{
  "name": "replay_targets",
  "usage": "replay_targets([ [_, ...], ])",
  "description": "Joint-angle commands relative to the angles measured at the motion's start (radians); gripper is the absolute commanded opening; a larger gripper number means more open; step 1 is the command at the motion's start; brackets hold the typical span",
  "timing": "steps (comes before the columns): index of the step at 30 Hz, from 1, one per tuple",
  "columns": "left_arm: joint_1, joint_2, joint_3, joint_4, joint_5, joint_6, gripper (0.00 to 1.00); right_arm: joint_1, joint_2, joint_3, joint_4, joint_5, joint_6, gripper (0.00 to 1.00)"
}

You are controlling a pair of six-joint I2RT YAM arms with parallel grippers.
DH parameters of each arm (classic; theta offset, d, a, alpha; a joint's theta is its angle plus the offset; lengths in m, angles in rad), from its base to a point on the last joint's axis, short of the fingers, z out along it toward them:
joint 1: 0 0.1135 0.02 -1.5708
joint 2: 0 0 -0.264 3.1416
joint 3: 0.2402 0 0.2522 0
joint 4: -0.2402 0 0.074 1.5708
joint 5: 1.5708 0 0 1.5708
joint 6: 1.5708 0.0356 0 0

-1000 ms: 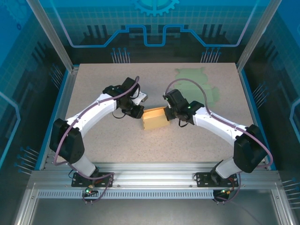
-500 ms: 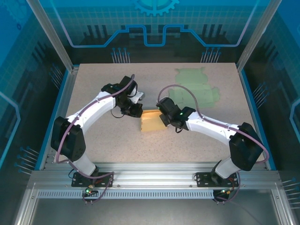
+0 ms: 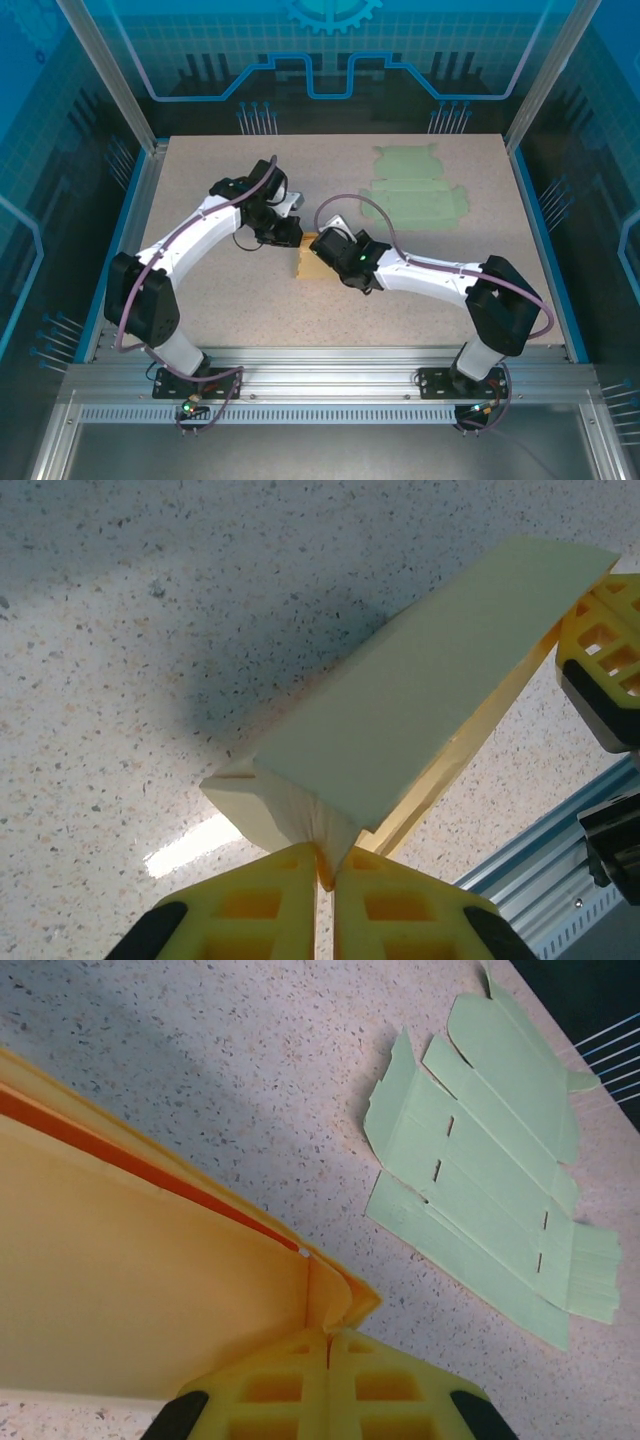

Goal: Fold the paper box

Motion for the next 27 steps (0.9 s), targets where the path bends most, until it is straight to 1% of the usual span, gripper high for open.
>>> replay_targets([
  [1, 0.018, -0.035, -0.015, -0.017, 0.061, 0.022, 0.15, 0.035, 0.032, -0.004, -0.023, -0.034, -0.026, 0.00],
  [10, 0.021, -0.057, -0.027, 0.016, 0.099, -0.005, 0.14, 0.042, -0.021, -0.013, -0.006, -0.040, -0.032, 0.00],
  [12, 0.017, -0.069, -0.041, 0.041, 0.103, -0.020, 0.10, 0.037, -0.041, -0.012, -0.004, -0.058, -0.028, 0.00],
  [14, 0.017, -0.086, -0.060, 0.071, 0.101, -0.037, 0.04, 0.029, -0.061, -0.012, -0.003, -0.081, -0.018, 0.00],
  [16, 0.018, -0.088, -0.061, 0.072, 0.098, -0.037, 0.00, 0.023, -0.082, -0.016, 0.005, -0.096, -0.015, 0.00],
  [21, 0.018, -0.081, -0.030, 0.017, 0.080, 0.025, 0.00, 0.010, -0.141, -0.049, 0.044, -0.074, -0.033, 0.00],
  [24, 0.017, -0.097, -0.038, 0.069, 0.095, 0.053, 0.00, -0.006, -0.181, -0.076, 0.092, -0.080, -0.061, 0.00],
  [27, 0.014, -0.115, -0.057, 0.177, 0.139, 0.066, 0.00, -0.031, -0.206, -0.088, 0.135, -0.117, -0.077, 0.00],
])
